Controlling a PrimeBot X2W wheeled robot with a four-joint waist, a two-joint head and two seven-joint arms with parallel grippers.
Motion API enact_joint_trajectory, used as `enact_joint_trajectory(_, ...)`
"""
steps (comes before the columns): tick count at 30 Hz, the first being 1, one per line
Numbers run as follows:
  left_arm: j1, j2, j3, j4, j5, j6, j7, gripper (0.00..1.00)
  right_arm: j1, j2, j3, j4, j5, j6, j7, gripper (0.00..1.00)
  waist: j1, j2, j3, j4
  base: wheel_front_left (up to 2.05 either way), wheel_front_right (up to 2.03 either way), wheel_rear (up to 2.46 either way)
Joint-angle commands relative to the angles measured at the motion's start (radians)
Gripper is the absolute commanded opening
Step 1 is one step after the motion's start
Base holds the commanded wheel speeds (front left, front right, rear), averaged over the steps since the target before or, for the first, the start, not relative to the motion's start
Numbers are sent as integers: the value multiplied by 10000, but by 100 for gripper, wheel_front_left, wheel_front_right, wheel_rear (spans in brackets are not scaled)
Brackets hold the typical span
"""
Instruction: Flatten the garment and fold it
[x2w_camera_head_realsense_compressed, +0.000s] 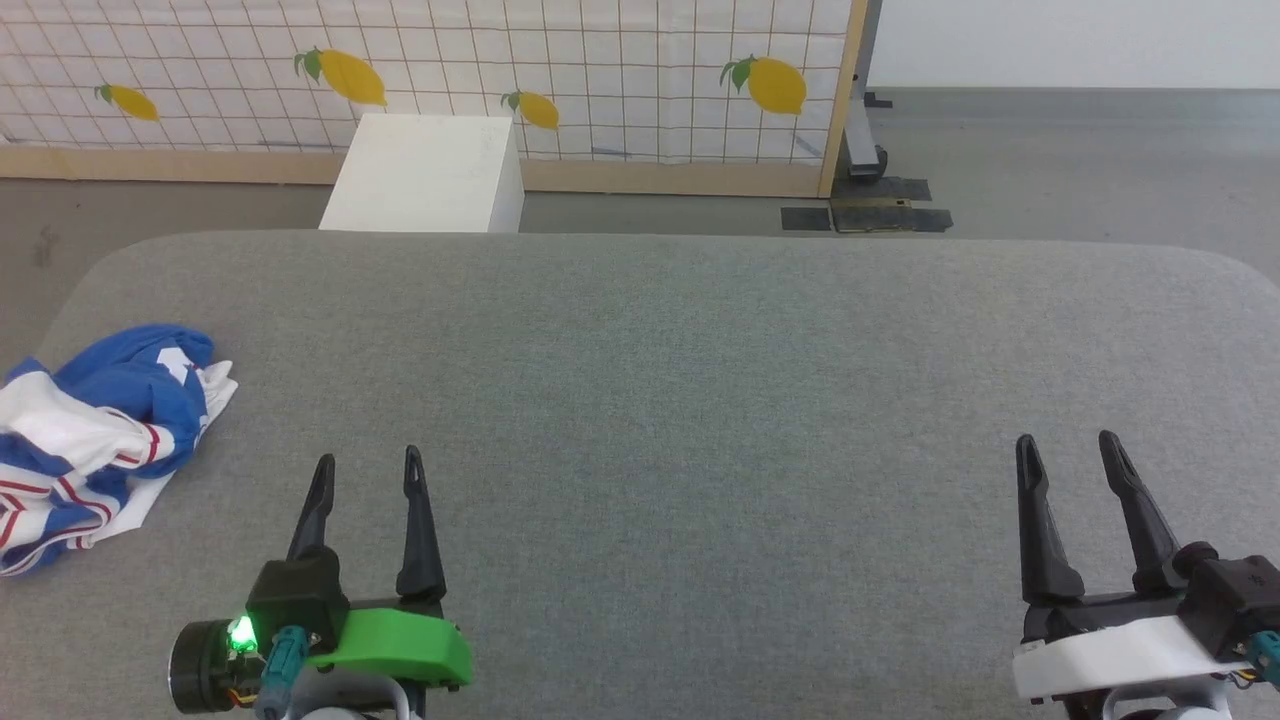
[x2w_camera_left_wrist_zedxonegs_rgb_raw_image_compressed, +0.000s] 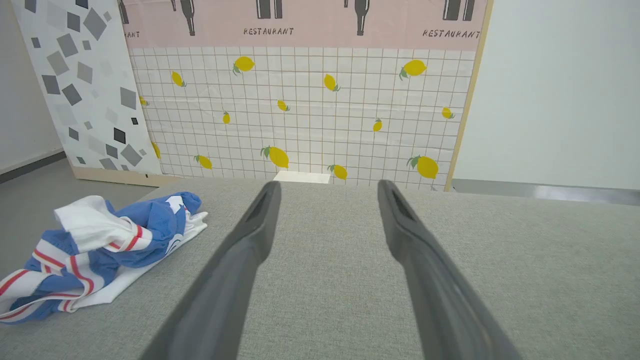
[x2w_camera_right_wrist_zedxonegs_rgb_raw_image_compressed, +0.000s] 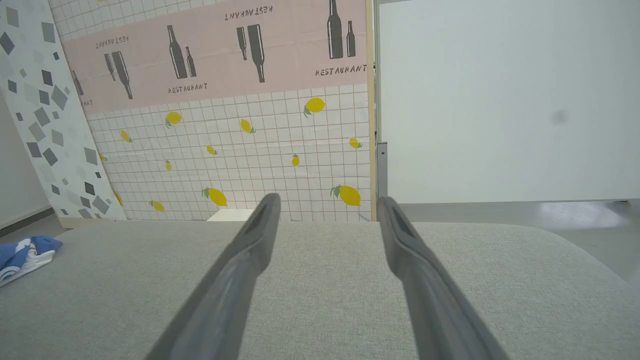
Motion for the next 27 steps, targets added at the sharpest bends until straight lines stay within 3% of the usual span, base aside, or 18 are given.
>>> enact_joint_trajectory(1,-159,-43,2,38,-57,69,-47,100,202,13,14,27,8,-17,-57,100,0,0,-7,12,0,0,0)
enact_joint_trajectory(19,-156,-43,-1,96,63,47,-47,100,214,13,-3,242,-127,-17,-57,100,0,0,21,103,0,0,0)
enact_joint_trajectory(27,-373,-43,38,276,153,-142,-47,100,115,13,20,279,-308,-17,-57,100,0,0,199,579,0,0,0)
